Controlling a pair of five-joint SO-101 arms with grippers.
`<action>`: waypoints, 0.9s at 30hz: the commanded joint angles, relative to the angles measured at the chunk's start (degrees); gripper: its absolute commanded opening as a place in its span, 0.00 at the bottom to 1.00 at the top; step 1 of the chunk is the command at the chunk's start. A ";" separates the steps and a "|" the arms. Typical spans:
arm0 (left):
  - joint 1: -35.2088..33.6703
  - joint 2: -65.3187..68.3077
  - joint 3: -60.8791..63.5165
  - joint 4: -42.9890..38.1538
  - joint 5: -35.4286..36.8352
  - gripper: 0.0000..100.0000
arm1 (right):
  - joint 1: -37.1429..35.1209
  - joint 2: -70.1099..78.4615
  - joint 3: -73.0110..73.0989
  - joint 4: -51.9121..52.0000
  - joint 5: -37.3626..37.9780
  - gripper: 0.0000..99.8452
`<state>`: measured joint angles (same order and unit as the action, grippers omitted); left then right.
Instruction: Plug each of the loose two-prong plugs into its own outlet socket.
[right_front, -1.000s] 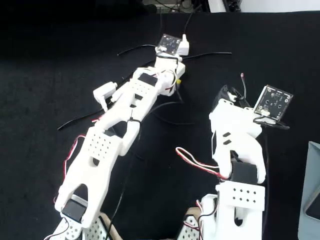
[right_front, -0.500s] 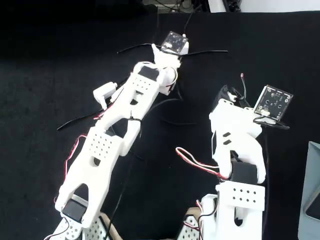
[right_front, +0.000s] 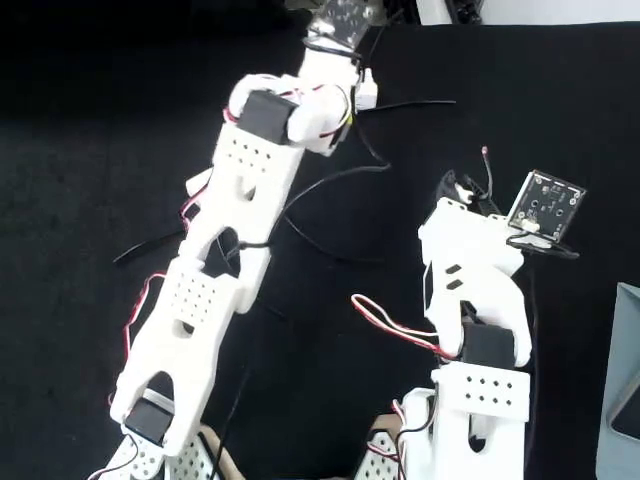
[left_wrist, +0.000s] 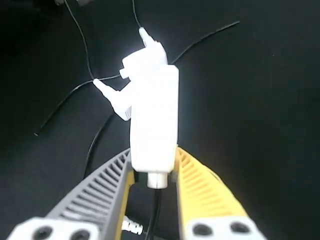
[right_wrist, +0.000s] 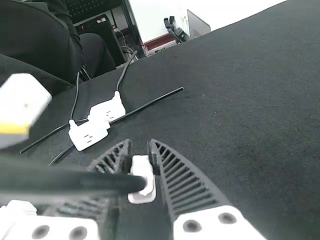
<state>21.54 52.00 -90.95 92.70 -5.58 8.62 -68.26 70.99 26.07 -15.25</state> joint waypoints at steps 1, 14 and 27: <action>-0.40 -9.05 -4.26 4.13 -0.62 0.03 | -0.62 -0.66 -0.40 -0.88 -0.44 0.01; -3.30 -20.40 -3.91 8.35 -2.90 0.03 | -0.62 -0.66 -0.31 -0.88 -0.44 0.01; -3.30 -48.35 32.04 8.18 -4.40 0.03 | -0.70 -0.66 0.22 -1.14 -0.35 0.01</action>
<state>18.90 15.08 -68.79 100.62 -9.27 8.62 -68.26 71.87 26.07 -15.25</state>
